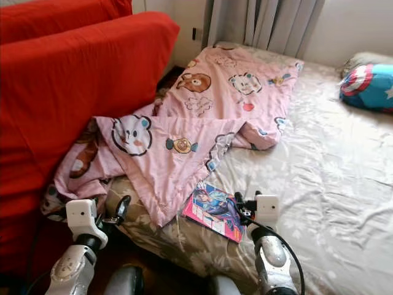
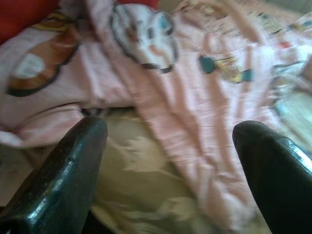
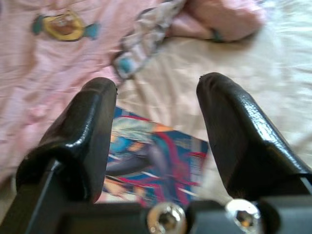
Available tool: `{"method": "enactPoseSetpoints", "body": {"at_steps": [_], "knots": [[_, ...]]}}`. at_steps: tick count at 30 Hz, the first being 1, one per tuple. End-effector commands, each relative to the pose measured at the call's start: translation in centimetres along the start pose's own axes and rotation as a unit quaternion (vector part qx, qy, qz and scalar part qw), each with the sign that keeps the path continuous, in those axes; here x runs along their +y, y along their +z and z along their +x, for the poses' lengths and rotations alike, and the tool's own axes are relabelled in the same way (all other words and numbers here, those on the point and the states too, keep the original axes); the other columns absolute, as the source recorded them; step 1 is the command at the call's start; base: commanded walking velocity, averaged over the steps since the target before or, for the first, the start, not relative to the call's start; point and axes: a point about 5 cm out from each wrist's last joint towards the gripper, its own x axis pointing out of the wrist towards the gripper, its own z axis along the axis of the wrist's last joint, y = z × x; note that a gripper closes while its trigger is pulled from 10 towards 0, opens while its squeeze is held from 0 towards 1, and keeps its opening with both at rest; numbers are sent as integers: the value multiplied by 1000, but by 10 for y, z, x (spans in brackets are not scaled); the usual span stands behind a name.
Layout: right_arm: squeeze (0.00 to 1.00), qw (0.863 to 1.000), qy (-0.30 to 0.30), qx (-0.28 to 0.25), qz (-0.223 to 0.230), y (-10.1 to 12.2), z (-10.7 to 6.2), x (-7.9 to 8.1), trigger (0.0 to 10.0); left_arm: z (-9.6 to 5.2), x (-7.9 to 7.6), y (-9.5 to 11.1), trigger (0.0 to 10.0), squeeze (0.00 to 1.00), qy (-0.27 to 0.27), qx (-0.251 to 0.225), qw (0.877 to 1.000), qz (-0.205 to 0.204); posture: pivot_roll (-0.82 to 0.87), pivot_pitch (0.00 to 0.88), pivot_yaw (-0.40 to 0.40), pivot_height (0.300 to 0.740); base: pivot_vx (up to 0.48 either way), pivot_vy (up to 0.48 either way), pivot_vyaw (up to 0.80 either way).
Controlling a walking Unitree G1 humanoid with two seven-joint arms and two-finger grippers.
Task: Clean up the room
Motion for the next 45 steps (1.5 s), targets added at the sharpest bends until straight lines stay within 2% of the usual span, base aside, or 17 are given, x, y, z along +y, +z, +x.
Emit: {"method": "enactPoseSetpoints", "body": {"at_steps": [1,7,16,28,35,38,45], "knots": [[0,1000,-3,13,-10,-3,-2,-4,10000,0,-1,1,10000,0,1,0,1000,-5,-7,152,-83,627,289,0,0],[0,1000,6,21,-9,-5,-3,-2,10000,0,-2,1,10000,0,0,0,1000,-6,-10,155,-83,607,95,0,0],[0,1000,18,19,0,-9,-6,3,10000,0,-4,2,10000,0,-7,1,1000,-4,-14,171,-79,607,0,0,0],[0,1000,2,26,-10,-10,-4,4,10000,5,-9,4,10000,0,-24,4,1000,4,-15,184,-57,598,0,0,0],[0,999,-4,42,-11,-15,-4,5,10000,4,-10,6,10000,0,-31,4,999,8,-11,204,-46,598,0,0,0],[0,998,-7,67,-7,-23,-7,7,10000,-1,-7,7,10000,0,-35,7,999,15,5,230,-33,593,0,0,0],[0,998,-18,61,-4,-24,-8,7,10000,0,-7,7,10000,0,-40,9,999,21,11,247,-27,588,0,0,0]]}}
